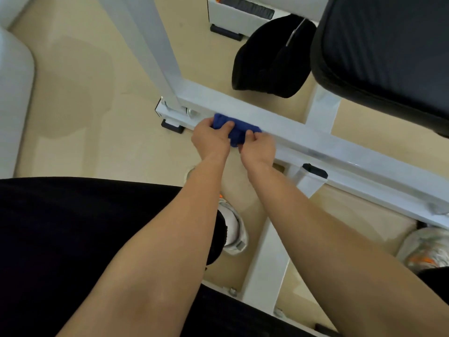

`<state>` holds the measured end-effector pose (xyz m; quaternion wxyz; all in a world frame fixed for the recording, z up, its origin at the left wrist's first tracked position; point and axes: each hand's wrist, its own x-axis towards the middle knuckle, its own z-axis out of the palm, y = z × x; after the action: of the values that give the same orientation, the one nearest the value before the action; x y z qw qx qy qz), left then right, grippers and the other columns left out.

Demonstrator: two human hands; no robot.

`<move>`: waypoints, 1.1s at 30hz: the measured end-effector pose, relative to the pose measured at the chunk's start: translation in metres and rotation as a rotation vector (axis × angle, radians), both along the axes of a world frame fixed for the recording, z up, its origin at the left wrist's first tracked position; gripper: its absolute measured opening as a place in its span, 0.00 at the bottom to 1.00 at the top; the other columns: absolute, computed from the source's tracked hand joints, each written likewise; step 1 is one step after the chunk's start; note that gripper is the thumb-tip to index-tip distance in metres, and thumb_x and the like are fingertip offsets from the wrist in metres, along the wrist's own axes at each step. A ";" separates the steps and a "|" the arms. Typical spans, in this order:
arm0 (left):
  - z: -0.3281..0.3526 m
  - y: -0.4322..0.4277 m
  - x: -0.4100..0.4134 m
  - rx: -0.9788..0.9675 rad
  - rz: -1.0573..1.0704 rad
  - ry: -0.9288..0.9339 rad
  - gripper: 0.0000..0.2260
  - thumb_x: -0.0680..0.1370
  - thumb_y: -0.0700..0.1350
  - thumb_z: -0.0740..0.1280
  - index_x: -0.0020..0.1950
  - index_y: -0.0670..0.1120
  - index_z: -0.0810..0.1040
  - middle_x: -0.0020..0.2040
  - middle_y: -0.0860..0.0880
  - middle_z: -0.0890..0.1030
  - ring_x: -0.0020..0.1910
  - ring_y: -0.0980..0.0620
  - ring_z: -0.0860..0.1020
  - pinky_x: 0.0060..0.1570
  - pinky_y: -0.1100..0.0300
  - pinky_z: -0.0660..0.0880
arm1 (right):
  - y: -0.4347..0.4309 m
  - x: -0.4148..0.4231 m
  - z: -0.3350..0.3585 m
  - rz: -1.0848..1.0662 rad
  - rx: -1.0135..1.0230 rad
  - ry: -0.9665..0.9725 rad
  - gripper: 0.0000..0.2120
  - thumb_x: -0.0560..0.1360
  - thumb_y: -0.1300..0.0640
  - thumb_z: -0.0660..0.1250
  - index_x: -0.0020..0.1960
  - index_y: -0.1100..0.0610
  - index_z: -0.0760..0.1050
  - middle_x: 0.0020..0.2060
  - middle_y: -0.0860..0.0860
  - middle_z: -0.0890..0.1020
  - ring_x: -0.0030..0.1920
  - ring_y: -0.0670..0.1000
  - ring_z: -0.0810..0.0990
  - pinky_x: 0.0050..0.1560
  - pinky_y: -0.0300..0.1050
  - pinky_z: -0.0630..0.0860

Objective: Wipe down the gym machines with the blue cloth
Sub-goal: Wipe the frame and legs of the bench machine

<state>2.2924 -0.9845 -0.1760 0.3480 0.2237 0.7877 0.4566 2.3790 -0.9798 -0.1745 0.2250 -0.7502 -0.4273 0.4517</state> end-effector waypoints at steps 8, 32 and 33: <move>0.001 0.007 -0.040 -0.019 -0.004 -0.007 0.06 0.70 0.44 0.77 0.40 0.48 0.80 0.37 0.53 0.82 0.37 0.54 0.80 0.40 0.62 0.77 | 0.007 -0.025 -0.003 0.139 0.099 -0.036 0.19 0.82 0.52 0.58 0.45 0.62 0.82 0.43 0.58 0.84 0.44 0.57 0.82 0.48 0.50 0.78; -0.008 -0.022 -0.029 -0.056 -0.345 -0.148 0.12 0.72 0.43 0.77 0.49 0.42 0.76 0.43 0.46 0.81 0.41 0.50 0.80 0.36 0.59 0.79 | -0.047 0.029 -0.003 0.114 -0.067 0.275 0.09 0.78 0.55 0.65 0.55 0.59 0.73 0.43 0.51 0.80 0.42 0.52 0.78 0.50 0.56 0.79; -0.004 -0.024 -0.028 -0.054 -0.352 -0.130 0.12 0.72 0.45 0.77 0.48 0.42 0.77 0.42 0.46 0.81 0.39 0.51 0.80 0.35 0.60 0.78 | -0.048 0.032 0.000 0.105 -0.062 0.259 0.07 0.77 0.55 0.66 0.51 0.57 0.73 0.43 0.52 0.80 0.42 0.53 0.79 0.48 0.56 0.79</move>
<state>2.2647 -1.0090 -0.1795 0.4786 0.3185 0.7241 0.3809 2.4105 -1.0279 -0.1743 0.2311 -0.6689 -0.4189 0.5690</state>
